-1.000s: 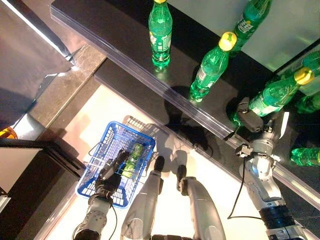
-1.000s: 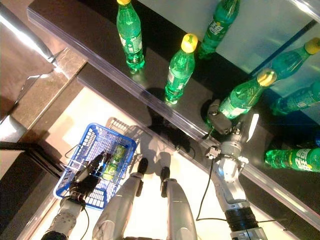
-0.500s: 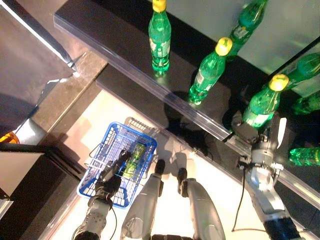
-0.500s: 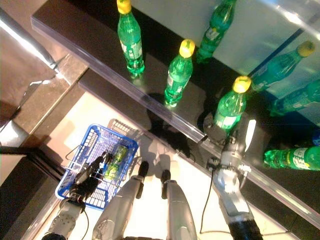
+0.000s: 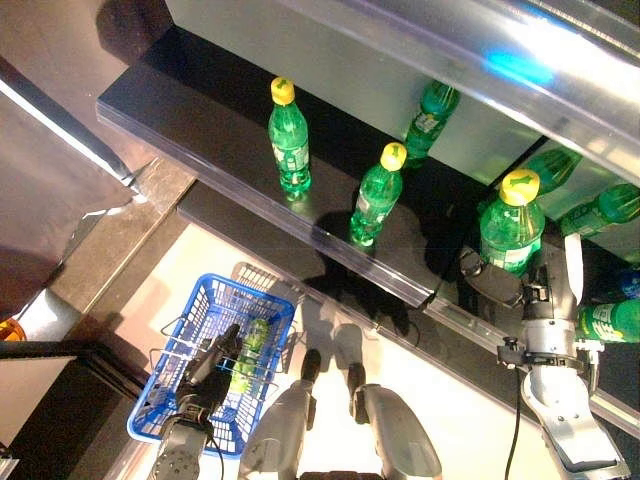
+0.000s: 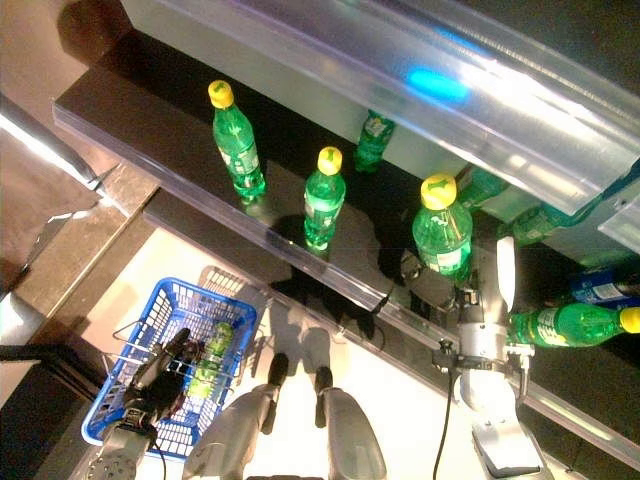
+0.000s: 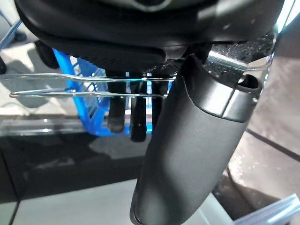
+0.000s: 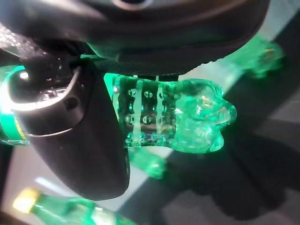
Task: Pick up the drink and place into the basket.
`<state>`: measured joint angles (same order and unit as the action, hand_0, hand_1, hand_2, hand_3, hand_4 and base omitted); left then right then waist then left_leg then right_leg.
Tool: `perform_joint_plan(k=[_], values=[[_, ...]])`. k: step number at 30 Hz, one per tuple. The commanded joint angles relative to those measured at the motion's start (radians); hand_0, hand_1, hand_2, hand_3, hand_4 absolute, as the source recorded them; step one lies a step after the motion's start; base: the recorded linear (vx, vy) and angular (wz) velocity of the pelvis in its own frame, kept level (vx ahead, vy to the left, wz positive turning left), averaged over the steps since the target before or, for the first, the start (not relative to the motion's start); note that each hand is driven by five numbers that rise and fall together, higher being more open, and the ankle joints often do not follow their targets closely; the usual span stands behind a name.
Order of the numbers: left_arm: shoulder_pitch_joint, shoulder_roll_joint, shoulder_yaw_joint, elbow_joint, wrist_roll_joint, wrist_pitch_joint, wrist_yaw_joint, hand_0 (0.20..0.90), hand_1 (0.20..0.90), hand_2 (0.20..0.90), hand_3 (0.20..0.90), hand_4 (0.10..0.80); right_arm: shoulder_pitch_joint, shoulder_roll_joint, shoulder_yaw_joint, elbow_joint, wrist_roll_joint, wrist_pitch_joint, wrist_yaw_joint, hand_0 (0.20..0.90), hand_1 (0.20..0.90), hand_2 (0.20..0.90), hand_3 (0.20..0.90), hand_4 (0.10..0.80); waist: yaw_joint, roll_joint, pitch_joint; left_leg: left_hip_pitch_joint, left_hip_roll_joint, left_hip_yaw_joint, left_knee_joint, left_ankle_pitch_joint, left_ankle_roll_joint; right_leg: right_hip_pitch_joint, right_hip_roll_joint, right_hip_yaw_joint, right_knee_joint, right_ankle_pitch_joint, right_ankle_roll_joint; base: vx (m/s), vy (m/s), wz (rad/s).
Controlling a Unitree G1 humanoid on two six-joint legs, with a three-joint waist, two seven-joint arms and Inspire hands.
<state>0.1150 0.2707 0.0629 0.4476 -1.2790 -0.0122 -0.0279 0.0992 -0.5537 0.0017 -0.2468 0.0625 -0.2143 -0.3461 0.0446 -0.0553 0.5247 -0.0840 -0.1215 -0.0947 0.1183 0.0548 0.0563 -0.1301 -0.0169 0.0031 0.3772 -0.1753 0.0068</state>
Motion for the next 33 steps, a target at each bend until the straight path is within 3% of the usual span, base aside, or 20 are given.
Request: perform_joint_plan(k=[1,4,9,22,33], values=[[-0.058,0.056,0.077,-0.212,0.08,-0.136,-0.084,0.3,0.3,0.3,0.2,0.1,-0.111,-0.059,0.01,-0.097,0.161,-0.171,0.124,0.3,0.3,0.3,0.2,0.1,-0.028,0.035,-0.271,0.119,-0.022,-0.019,-0.061,-0.071,-0.037,-0.017,0.032,0.003,-0.273,0.263,0.15,-0.082,0.019,0.0],[-0.119,0.047,0.026,-0.188,0.124,-0.143,-0.071,0.3,0.3,0.3,0.2,0.1,-0.142,-0.032,0.088,-0.025,0.324,-0.118,0.24,0.3,0.3,0.3,0.2,0.1,-0.025,0.038,-0.311,0.147,-0.02,-0.014,-0.113,-0.046,-0.049,0.047,0.033,0.003,-0.343,0.279,0.146,-0.076,0.013,0.03],[-0.195,0.046,-0.025,-0.13,0.155,-0.147,-0.123,0.3,0.3,0.3,0.2,0.1,-0.164,0.033,0.166,0.075,0.351,-0.091,0.305,0.3,0.3,0.3,0.2,0.1,-0.022,0.052,-0.366,0.18,-0.006,-0.006,-0.153,-0.036,-0.056,0.131,0.018,-0.016,-0.393,0.263,0.131,-0.049,0.012,0.18],[-0.175,0.07,-0.014,-0.228,0.228,-0.036,-0.198,0.3,0.3,0.3,0.2,0.1,-0.131,0.078,0.203,0.021,0.387,0.041,0.606,0.3,0.3,0.3,0.2,0.1,-0.017,0.073,-0.448,0.222,0.017,0.038,-0.198,-0.059,-0.067,0.225,-0.004,-0.07,-0.464,0.219,0.108,-0.006,0.009,0.08],[-0.172,0.113,-0.052,-0.331,0.268,-0.006,-0.186,0.3,0.3,0.3,0.2,0.1,-0.155,0.092,0.292,-0.023,0.35,0.041,0.577,0.3,0.3,0.3,0.2,0.1,0.015,0.079,-0.456,0.231,0.014,0.029,-0.199,-0.066,-0.059,0.242,-0.018,-0.111,-0.455,0.203,0.107,-0.005,0.009,0.24]])
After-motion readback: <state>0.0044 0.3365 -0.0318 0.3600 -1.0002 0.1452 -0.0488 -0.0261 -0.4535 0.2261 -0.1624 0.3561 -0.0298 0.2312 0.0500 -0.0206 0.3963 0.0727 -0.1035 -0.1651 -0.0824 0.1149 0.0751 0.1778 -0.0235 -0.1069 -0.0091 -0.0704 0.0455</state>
